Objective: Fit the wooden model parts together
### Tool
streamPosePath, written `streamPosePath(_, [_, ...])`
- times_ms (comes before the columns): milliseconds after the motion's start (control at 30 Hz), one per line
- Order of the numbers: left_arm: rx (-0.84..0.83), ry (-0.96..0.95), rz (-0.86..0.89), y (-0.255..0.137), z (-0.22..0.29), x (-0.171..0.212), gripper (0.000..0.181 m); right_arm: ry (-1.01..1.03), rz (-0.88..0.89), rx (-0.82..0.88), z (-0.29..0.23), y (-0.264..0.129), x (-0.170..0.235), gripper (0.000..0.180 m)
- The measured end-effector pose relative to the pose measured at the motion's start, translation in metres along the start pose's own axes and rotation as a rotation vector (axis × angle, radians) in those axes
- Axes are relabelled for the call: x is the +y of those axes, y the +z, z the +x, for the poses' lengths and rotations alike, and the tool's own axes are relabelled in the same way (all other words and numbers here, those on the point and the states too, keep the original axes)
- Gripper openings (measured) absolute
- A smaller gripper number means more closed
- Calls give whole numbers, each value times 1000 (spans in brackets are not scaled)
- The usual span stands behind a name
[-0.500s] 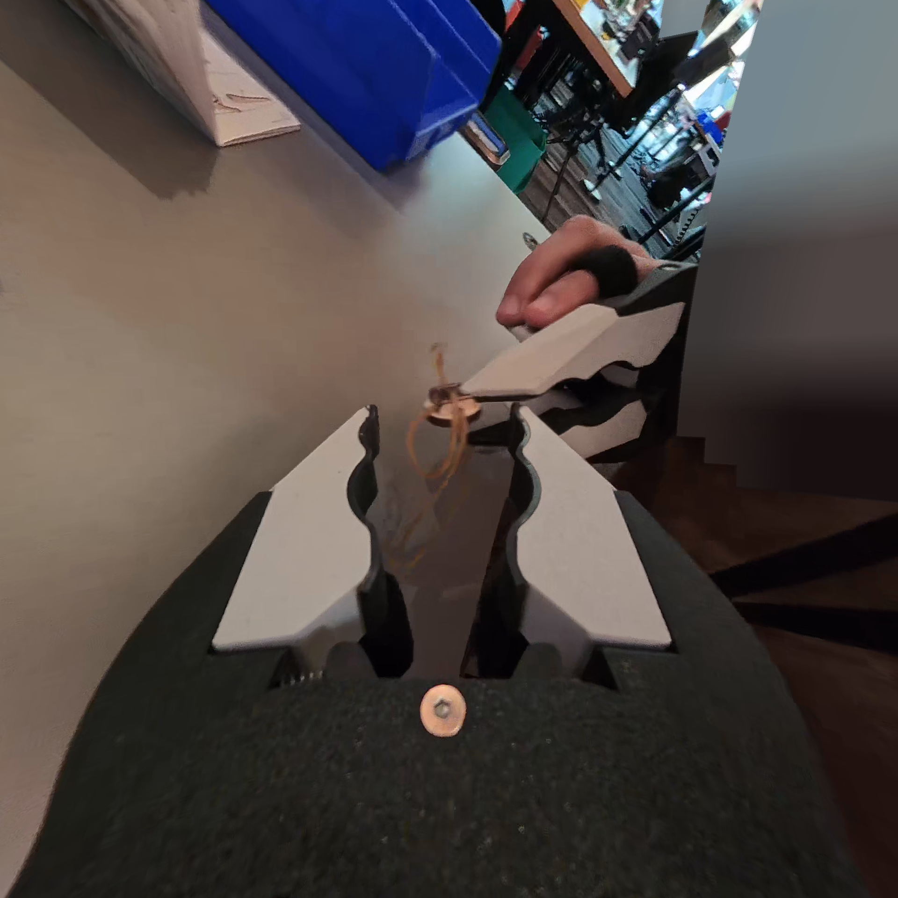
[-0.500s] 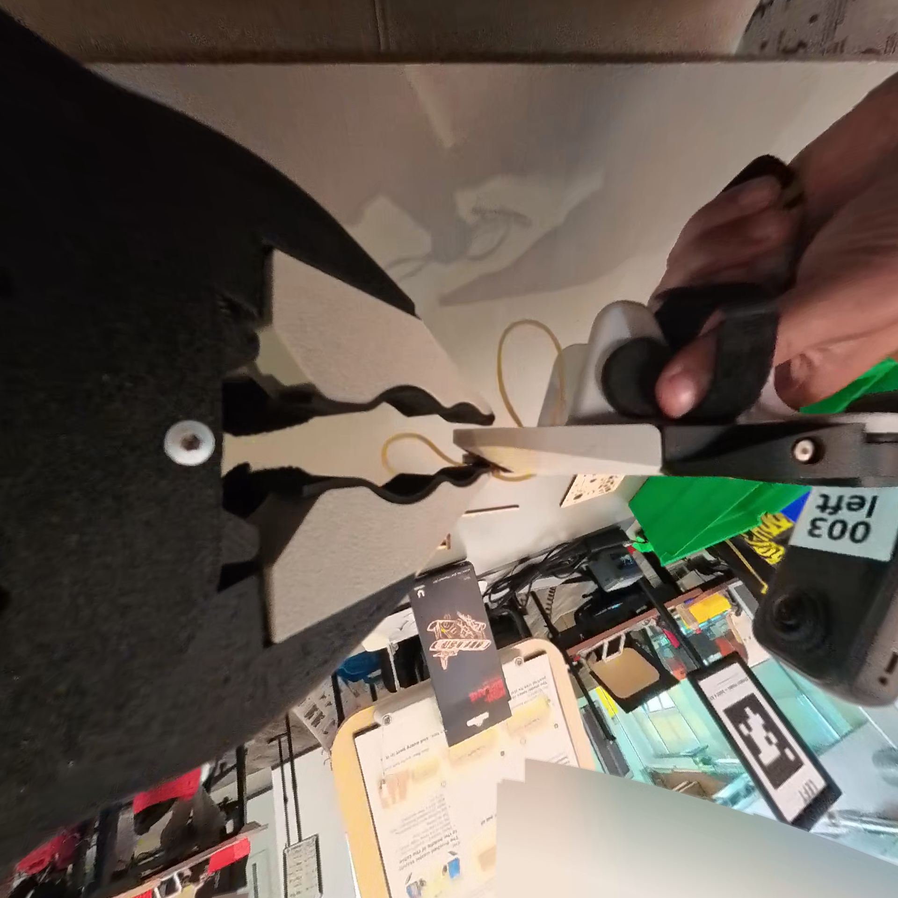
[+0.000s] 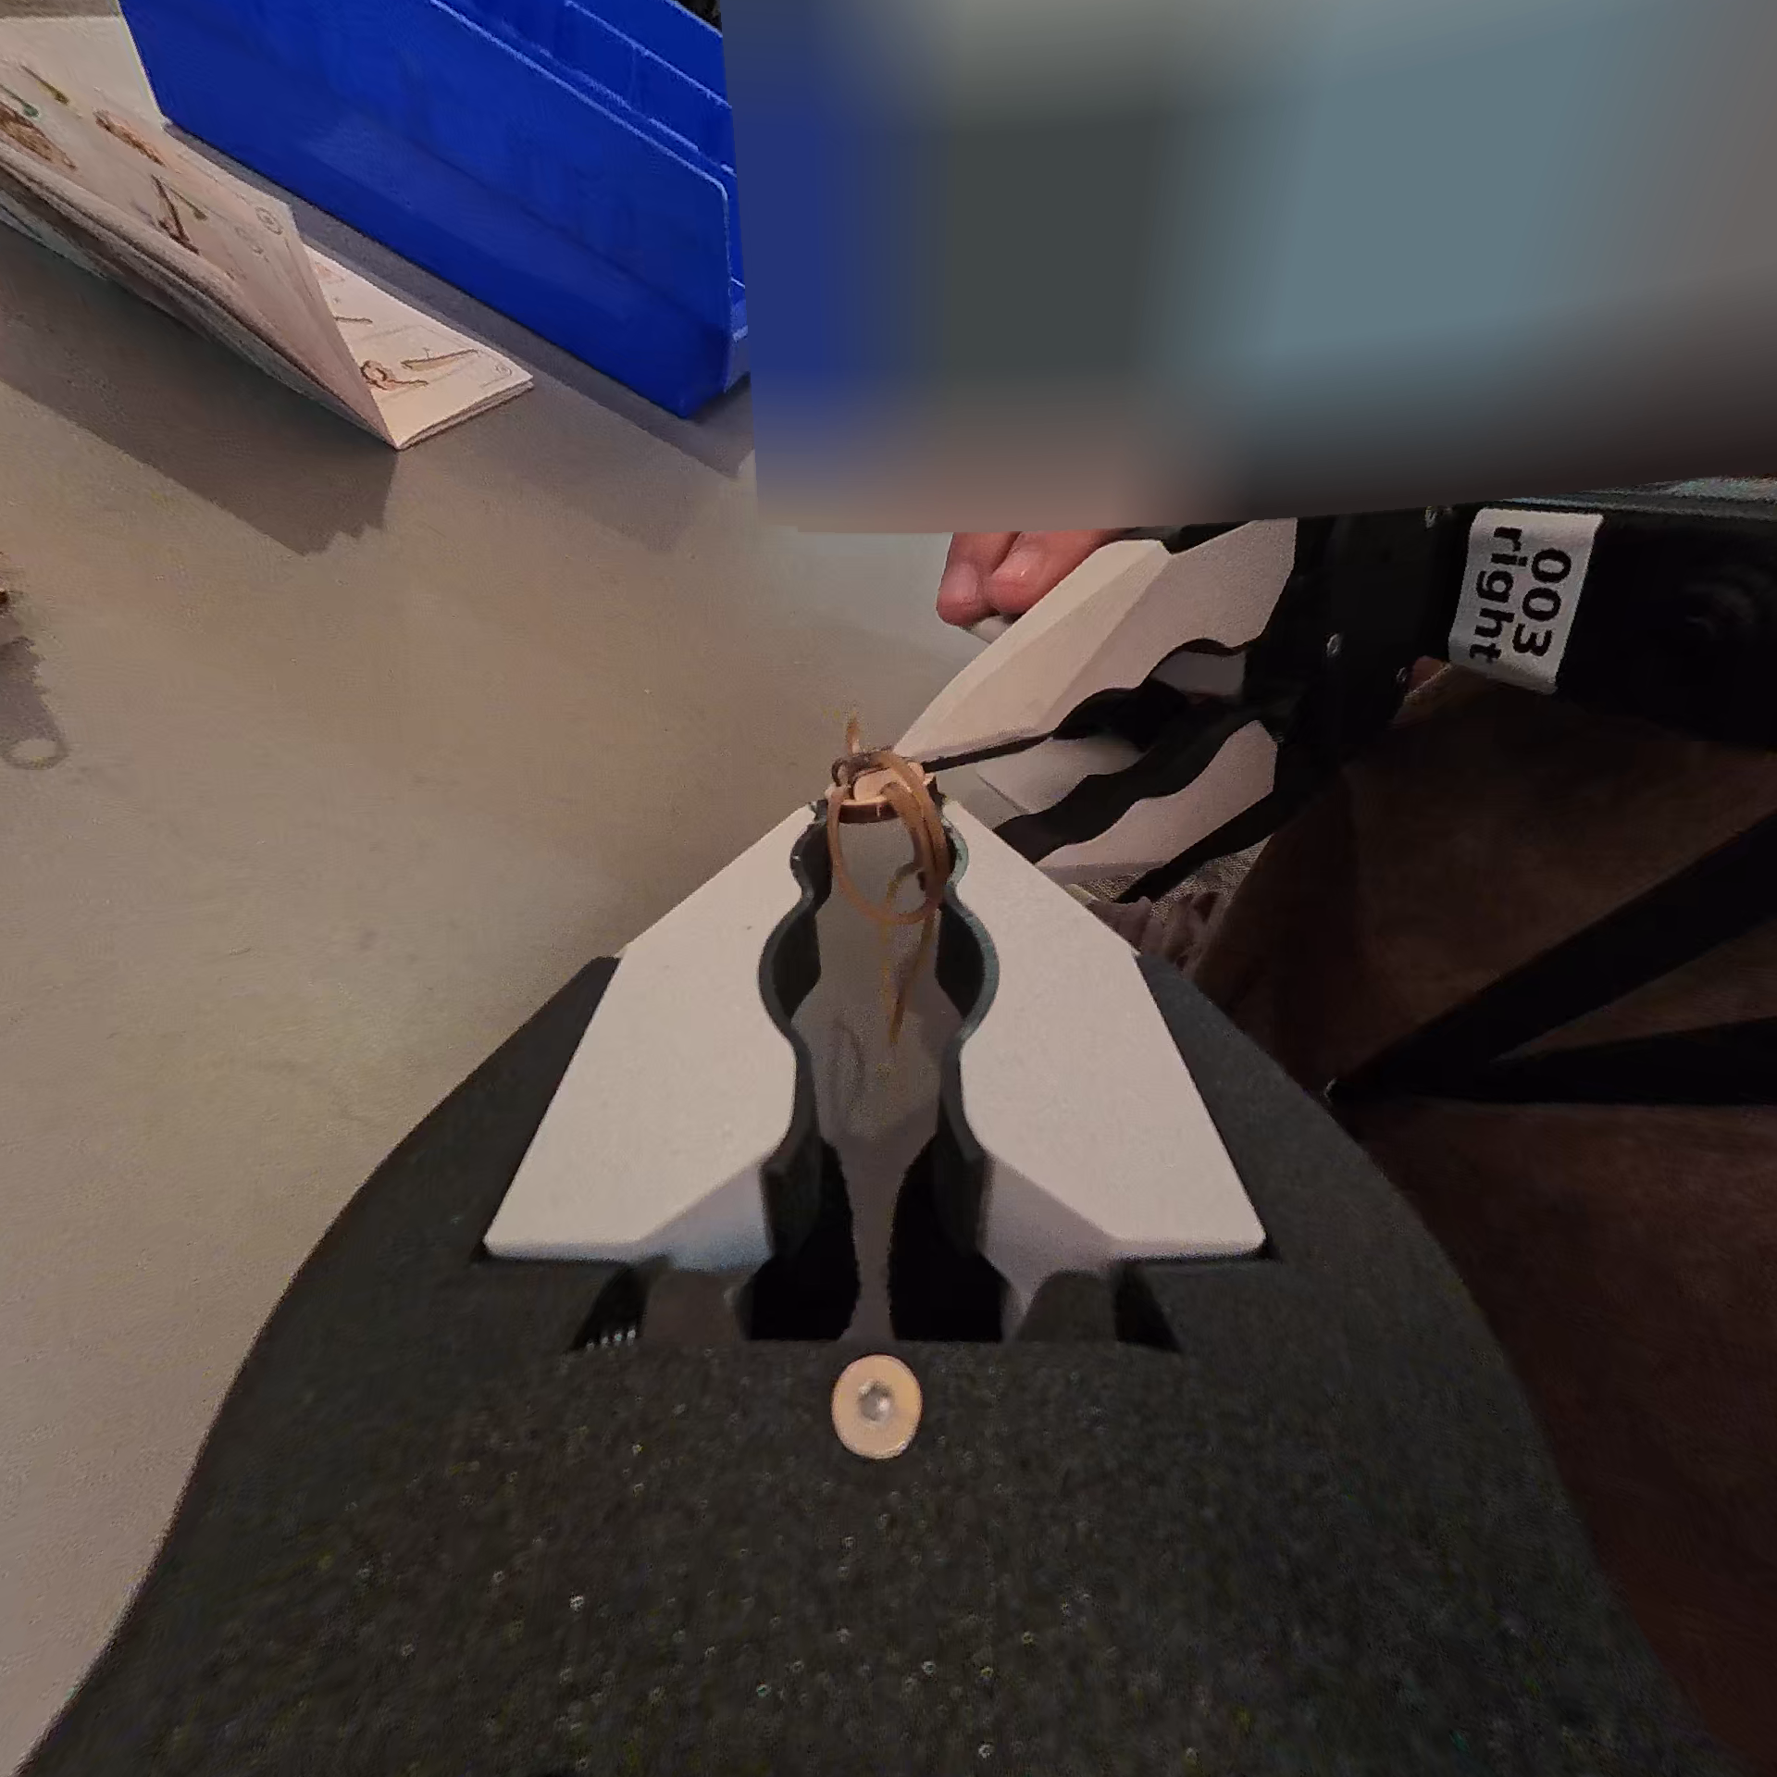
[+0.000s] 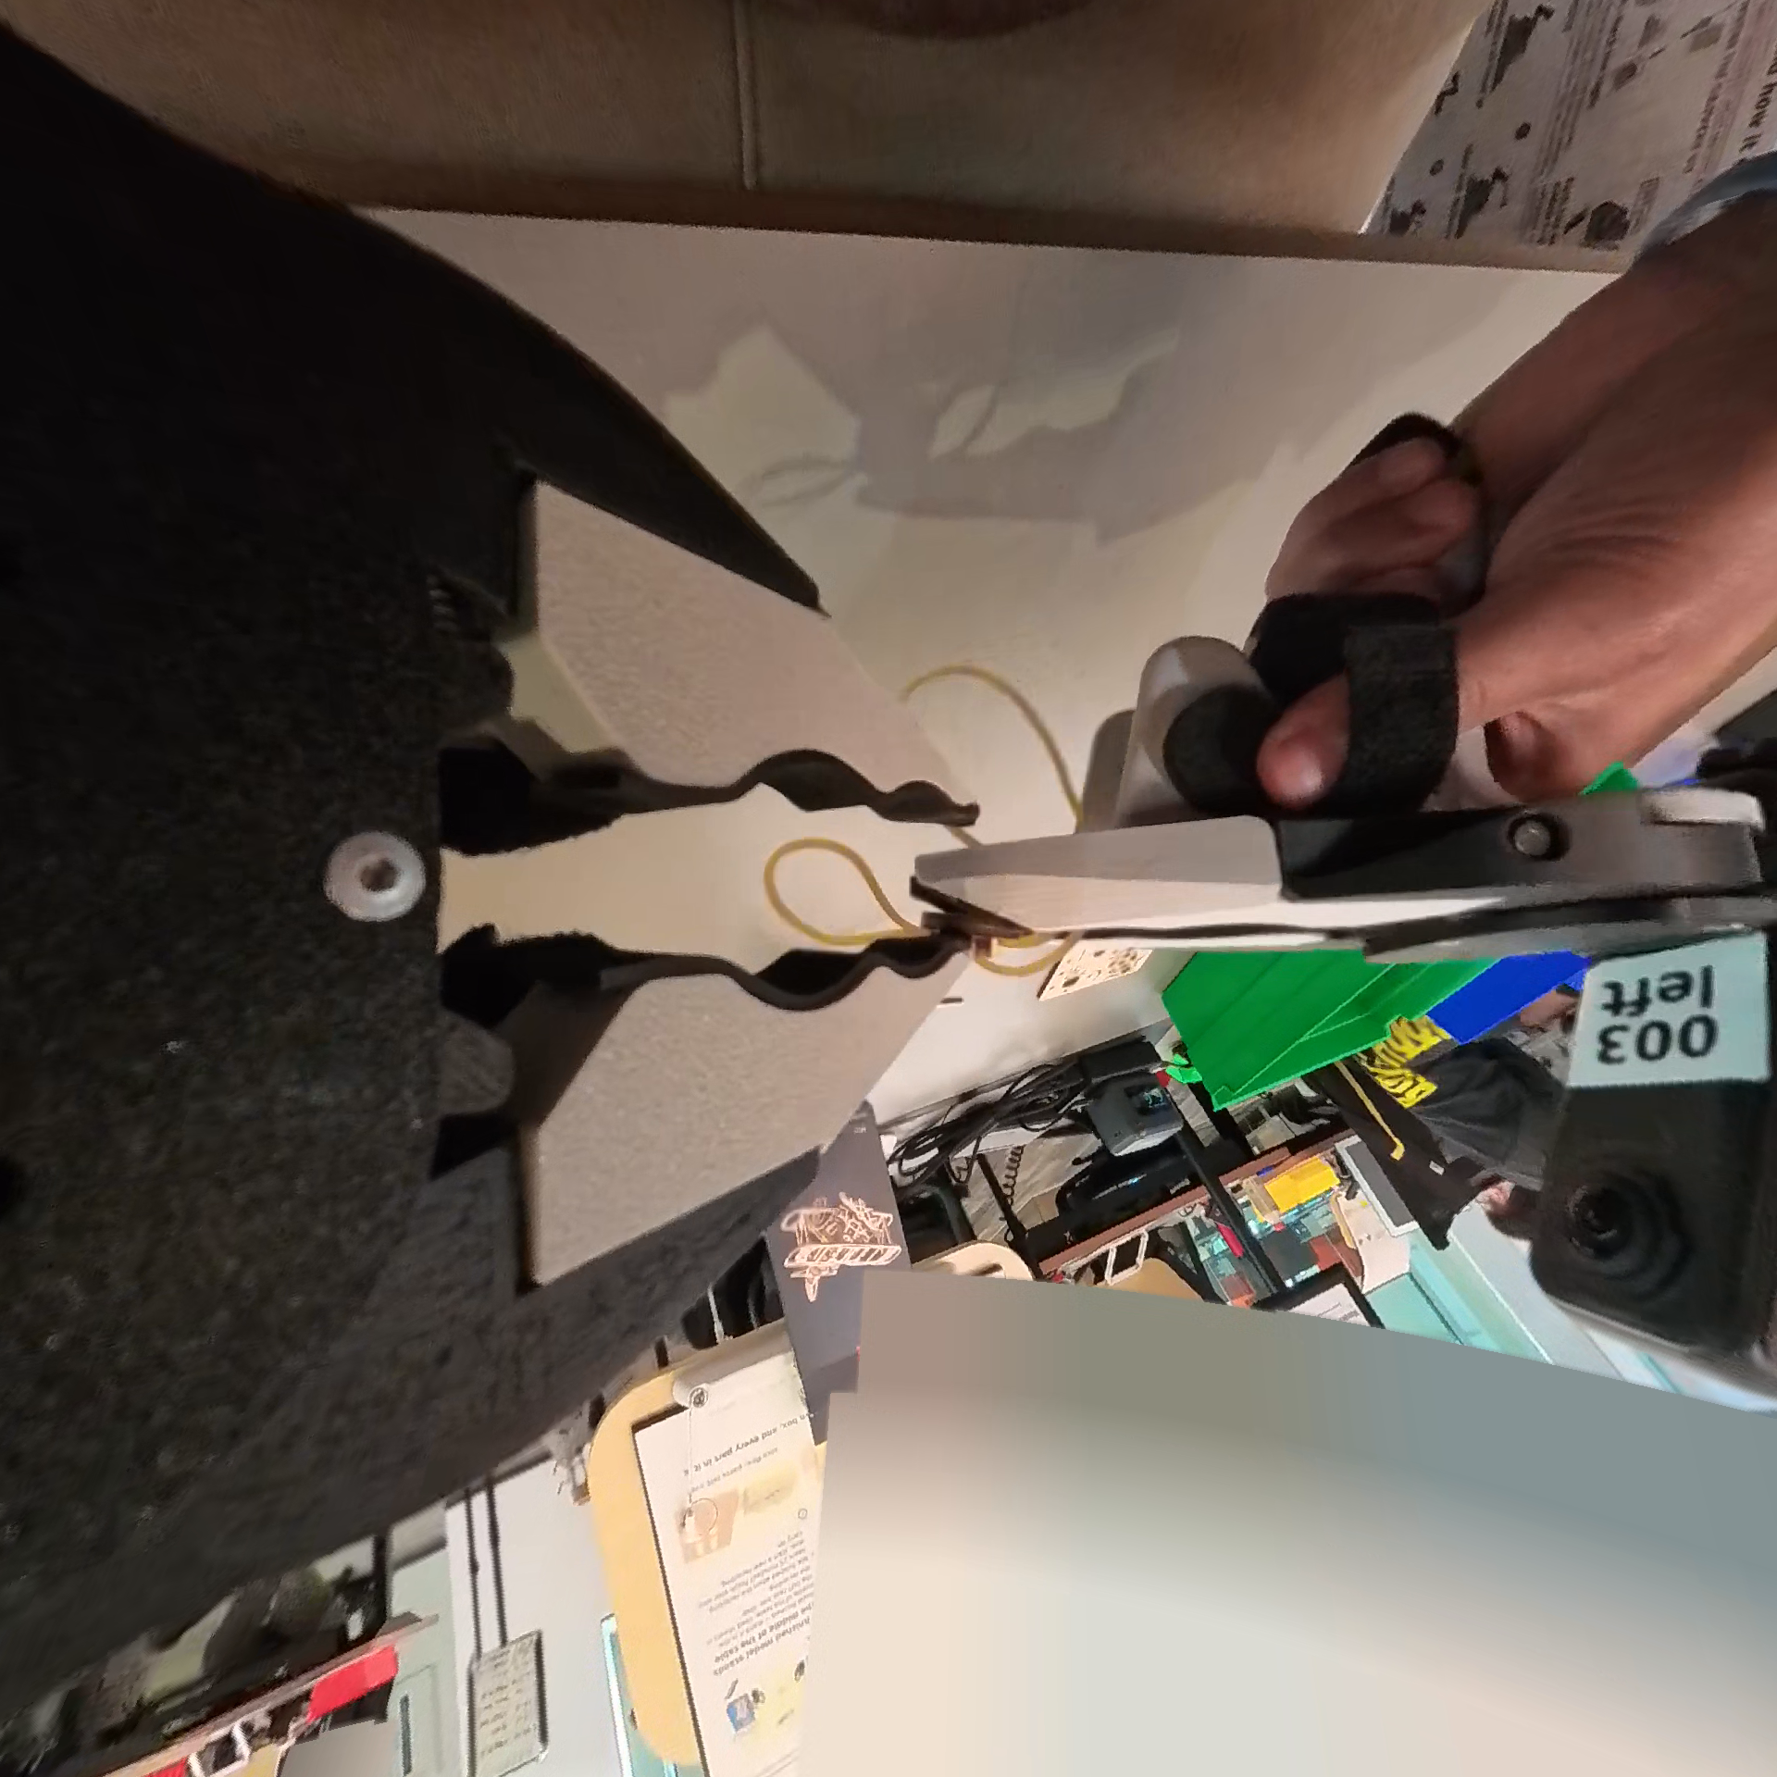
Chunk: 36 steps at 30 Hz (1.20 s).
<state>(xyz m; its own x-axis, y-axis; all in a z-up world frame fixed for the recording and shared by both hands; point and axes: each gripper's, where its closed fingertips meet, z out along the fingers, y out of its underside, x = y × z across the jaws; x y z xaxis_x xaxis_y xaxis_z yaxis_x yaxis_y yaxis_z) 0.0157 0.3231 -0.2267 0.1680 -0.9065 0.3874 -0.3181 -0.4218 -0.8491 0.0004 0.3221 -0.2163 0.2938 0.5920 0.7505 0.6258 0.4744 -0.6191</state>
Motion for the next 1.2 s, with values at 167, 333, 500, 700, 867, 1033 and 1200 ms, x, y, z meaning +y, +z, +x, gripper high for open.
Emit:
streamPosePath(167, [-21, 34, 8, -8, -8, 1, 15, 70, 27, -2, 4, -1, 0, 22])
streamPosePath(333, [-46, 166, 10, -10, -9, 2, 15, 398, 147, -123, 7, -5, -10, 17])
streamPosePath(500, [-71, 325, 42, -11, -4, -1, 0, 732, 213, -236, 18, -9, -7, 10])
streamPosePath(700, [-55, 316, 20, -5, -3, 4, 0, 810, 160, -303, 5, -2, 2, 12])
streamPosePath(867, [-94, 345, 9, -5, -8, 5, 0, 875, 167, -308, 10, -5, 9, 12])
streamPosePath(1033, [-356, 608, -96, -6, -30, 11, 0, 1199, 171, -448, 15, -3, 13, 29])
streamPosePath(1200, [-517, 844, -153, -6, -32, 10, 0, 1300, 101, -514, -2, 9, 14, 41])
